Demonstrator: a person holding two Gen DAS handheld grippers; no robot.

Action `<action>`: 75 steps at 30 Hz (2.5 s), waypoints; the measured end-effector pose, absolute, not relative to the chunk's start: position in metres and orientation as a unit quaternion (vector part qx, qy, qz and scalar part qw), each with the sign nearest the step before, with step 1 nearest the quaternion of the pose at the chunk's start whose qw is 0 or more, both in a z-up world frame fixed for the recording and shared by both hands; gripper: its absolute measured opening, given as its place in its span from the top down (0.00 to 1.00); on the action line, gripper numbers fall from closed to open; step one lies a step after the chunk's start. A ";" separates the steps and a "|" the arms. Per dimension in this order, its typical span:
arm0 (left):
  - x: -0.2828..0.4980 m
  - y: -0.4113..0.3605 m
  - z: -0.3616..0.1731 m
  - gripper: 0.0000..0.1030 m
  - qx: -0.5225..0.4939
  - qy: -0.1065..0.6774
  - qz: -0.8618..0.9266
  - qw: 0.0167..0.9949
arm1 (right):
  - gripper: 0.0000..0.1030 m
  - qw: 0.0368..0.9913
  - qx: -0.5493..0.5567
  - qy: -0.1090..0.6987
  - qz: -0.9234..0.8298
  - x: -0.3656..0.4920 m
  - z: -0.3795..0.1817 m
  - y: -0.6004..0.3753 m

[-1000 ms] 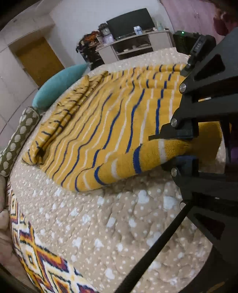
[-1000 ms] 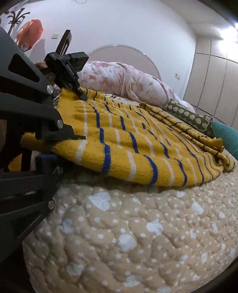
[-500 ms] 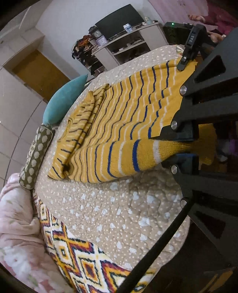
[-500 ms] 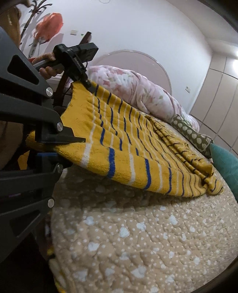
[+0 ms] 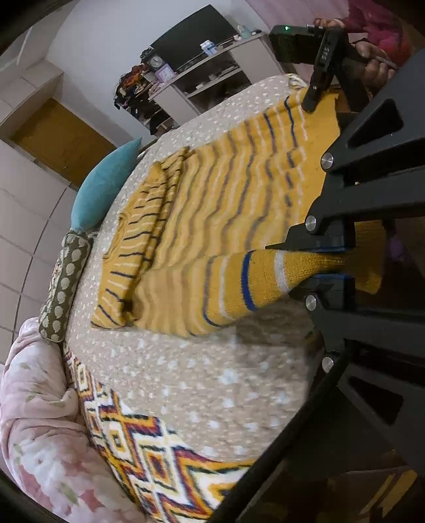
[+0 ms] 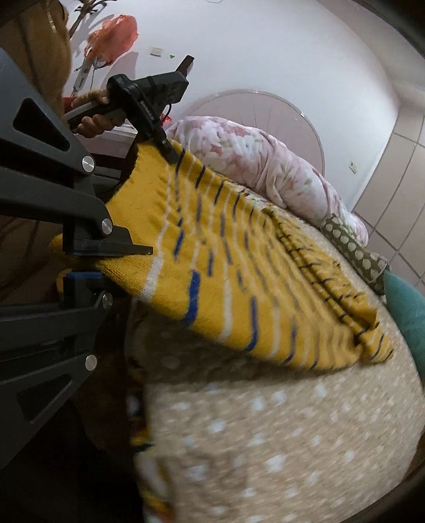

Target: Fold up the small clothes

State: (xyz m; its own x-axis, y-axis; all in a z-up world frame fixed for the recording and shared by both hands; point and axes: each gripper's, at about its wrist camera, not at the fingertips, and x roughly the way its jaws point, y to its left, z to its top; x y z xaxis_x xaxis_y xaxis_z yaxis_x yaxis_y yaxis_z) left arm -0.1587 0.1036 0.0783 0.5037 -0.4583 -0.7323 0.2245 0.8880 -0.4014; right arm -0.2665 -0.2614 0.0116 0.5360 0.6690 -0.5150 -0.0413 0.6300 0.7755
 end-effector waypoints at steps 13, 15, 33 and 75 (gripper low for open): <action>0.051 0.062 0.123 0.93 -0.127 0.430 -0.156 0.880 | 0.93 0.864 0.312 0.359 0.165 -0.069 0.092 -0.276; 0.083 0.057 0.114 0.93 -0.128 0.448 -0.142 0.873 | 0.93 0.862 0.319 0.364 0.150 -0.042 0.090 -0.281; 0.196 0.038 0.052 0.88 -0.173 0.529 -0.136 0.819 | 0.88 0.814 0.392 0.423 0.067 0.089 0.023 -0.320; 0.098 0.115 0.026 0.74 -0.089 0.553 -0.075 0.825 | 0.90 0.830 0.312 0.462 -0.006 -0.056 -0.001 -0.365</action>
State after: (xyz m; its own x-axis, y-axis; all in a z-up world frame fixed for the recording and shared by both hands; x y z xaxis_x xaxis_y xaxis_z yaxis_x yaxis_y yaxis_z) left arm 0.0976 0.1151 0.0261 0.3775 -0.2231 -0.8987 0.0255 0.9727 -0.2308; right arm -0.0558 -0.3651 -0.0009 0.5729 0.2783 -0.7710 0.2976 0.8058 0.5120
